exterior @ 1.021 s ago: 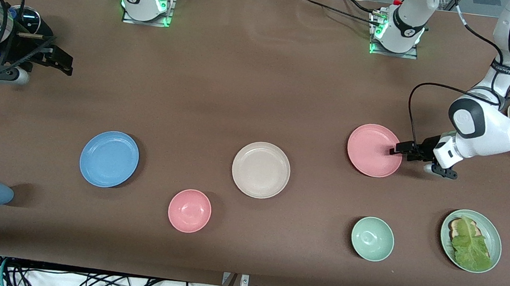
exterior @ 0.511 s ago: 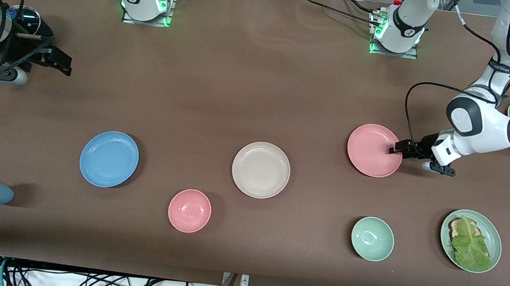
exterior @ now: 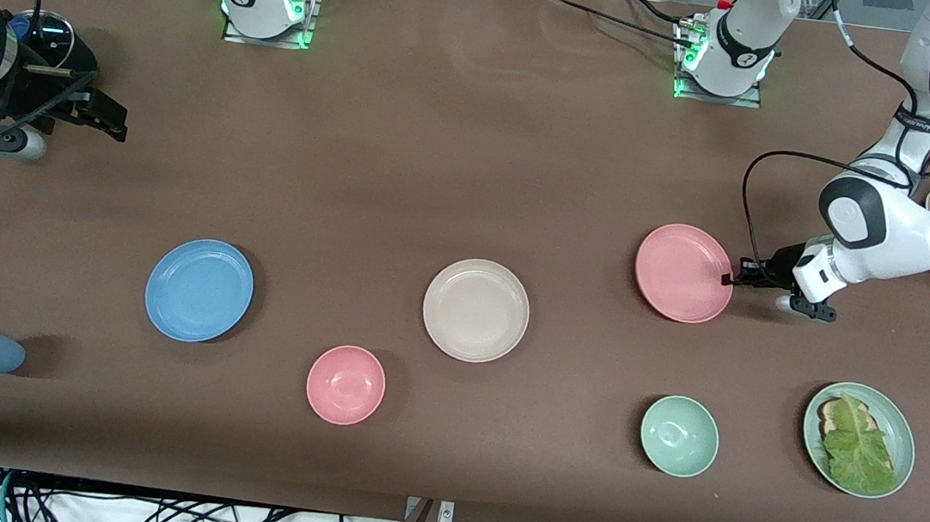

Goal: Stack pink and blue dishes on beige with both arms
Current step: 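Lift the pink plate with the left gripper toward the beige plate, then lower the pink plate onto the beige plate while the right gripper reaches the blue plate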

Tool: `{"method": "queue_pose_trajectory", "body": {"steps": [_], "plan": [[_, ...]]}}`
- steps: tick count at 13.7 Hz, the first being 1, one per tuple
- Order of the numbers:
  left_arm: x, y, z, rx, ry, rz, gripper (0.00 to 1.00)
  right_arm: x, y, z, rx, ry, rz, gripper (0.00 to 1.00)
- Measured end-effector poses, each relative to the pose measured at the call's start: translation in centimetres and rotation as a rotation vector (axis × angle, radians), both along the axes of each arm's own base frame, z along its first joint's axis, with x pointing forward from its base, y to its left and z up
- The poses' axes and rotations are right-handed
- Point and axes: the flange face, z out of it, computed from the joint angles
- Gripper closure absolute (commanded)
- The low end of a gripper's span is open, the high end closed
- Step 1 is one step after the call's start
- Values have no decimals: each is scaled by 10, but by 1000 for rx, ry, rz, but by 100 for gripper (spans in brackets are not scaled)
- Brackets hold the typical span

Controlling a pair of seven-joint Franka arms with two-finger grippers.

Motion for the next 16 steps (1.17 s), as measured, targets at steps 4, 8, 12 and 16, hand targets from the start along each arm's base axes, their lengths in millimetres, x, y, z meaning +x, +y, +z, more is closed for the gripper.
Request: {"method": "queue_pose_trajectory", "body": {"steps": [4, 8, 12, 16], "plan": [[9, -4, 10, -18, -7, -12, 100, 11, -6, -13, -2, -9, -9, 0], [50, -37, 58, -76, -7, -16, 100, 16, -6, -25, -4, 9, -9, 0], [79, -133, 92, -71, 17, 3, 100, 28, -11, -57, -10, 54, -19, 0], [94, -229, 116, -72, 51, 40, 100, 51, -48, -96, -3, 45, 11, 0]]}}
